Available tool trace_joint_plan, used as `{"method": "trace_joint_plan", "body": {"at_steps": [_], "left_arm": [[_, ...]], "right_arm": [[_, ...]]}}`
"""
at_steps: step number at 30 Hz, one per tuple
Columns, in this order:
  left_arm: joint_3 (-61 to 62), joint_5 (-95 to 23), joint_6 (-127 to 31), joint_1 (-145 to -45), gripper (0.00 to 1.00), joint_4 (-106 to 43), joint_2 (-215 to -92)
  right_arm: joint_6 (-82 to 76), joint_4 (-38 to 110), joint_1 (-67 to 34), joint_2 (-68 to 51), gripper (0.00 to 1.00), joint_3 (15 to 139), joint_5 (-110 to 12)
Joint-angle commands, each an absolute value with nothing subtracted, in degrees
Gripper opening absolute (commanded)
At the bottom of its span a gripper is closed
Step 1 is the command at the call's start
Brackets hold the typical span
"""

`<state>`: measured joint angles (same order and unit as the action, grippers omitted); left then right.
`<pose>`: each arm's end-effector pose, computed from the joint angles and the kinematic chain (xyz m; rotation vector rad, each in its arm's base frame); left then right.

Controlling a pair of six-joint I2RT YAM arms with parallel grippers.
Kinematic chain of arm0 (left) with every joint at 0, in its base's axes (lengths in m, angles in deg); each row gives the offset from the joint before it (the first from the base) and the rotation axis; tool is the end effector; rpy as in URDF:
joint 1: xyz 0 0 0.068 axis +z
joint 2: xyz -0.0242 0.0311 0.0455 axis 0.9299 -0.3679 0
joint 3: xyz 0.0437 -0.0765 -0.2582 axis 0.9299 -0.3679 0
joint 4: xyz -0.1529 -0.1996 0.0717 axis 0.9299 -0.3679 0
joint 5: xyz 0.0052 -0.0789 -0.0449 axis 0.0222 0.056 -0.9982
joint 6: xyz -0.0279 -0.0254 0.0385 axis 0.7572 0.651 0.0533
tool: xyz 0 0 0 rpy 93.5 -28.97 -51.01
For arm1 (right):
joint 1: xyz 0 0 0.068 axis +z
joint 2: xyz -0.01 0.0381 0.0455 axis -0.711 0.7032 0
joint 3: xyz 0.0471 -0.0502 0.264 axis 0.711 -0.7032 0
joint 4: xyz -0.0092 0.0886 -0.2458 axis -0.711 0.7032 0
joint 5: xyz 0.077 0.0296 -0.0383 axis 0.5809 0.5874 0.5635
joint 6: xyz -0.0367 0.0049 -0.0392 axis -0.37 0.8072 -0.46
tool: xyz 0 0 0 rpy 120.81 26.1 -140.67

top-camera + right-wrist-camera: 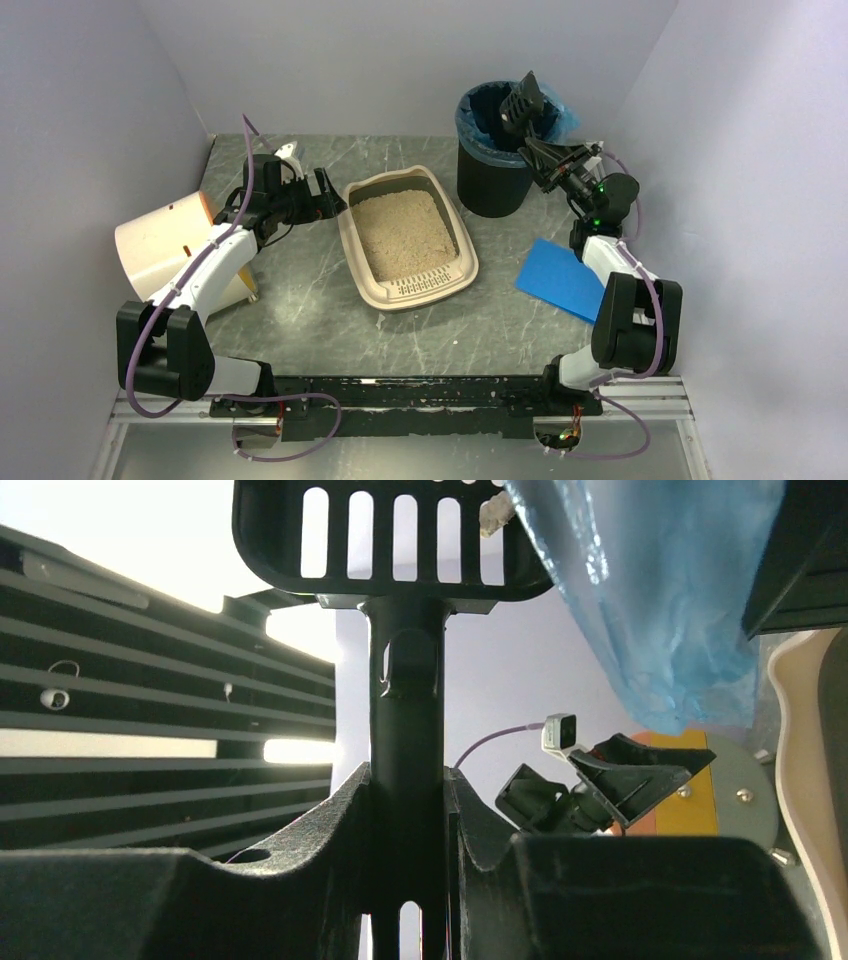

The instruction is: Clean the litter box

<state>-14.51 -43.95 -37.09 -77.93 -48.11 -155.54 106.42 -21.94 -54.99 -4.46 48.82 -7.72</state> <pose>0.2970 -0.0598 0.2809 -0.0814 2.2154 -0.6212 0.3197 -0.0275 0.3075 0.8567 1.4602 2.0036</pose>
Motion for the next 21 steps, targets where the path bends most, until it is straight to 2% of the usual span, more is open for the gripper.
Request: {"method": "trace_joint_plan", "body": {"at_steps": [1, 5, 9, 12, 14, 17, 19, 21], "left_arm": [[-14.9, -43.9, -37.7, -77.7, 0.98, -46.7, -153.7], [-14.9, -44.0, -37.7, -77.7, 0.98, -46.6, -153.6], [-14.9, -44.0, -37.6, -77.7, 0.98, -46.4, -153.7], [-14.9, -44.0, -37.6, -77.7, 0.98, -46.4, -153.8], [-15.0, -43.8, -37.5, -77.7, 0.98, -46.4, -153.8], [-14.9, -44.2, -37.5, -77.7, 0.98, -46.3, -153.9], [-15.0, -43.8, -37.6, -77.7, 0.98, -46.5, -153.8], [-14.9, -43.6, -37.8, -77.7, 0.98, -46.6, -153.7]], "right_arm": [[114.2, -33.2, -55.4, -2.8, 0.0, 46.7, -8.6], [121.2, -40.8, -55.4, -1.1, 0.0, 45.1, -9.9], [121.4, -39.9, -55.4, -0.4, 0.0, 44.8, -10.4], [128.1, -49.0, -54.7, 2.1, 0.0, 43.6, -13.2], [122.3, -39.9, -54.9, 2.2, 0.0, 46.3, -10.0], [125.2, -45.1, -53.6, 3.5, 0.0, 45.4, -13.1], [121.9, -40.8, -53.2, 4.1, 0.0, 46.1, -11.1], [124.2, -46.8, -52.4, 3.0, 0.0, 44.4, -14.4]]}}
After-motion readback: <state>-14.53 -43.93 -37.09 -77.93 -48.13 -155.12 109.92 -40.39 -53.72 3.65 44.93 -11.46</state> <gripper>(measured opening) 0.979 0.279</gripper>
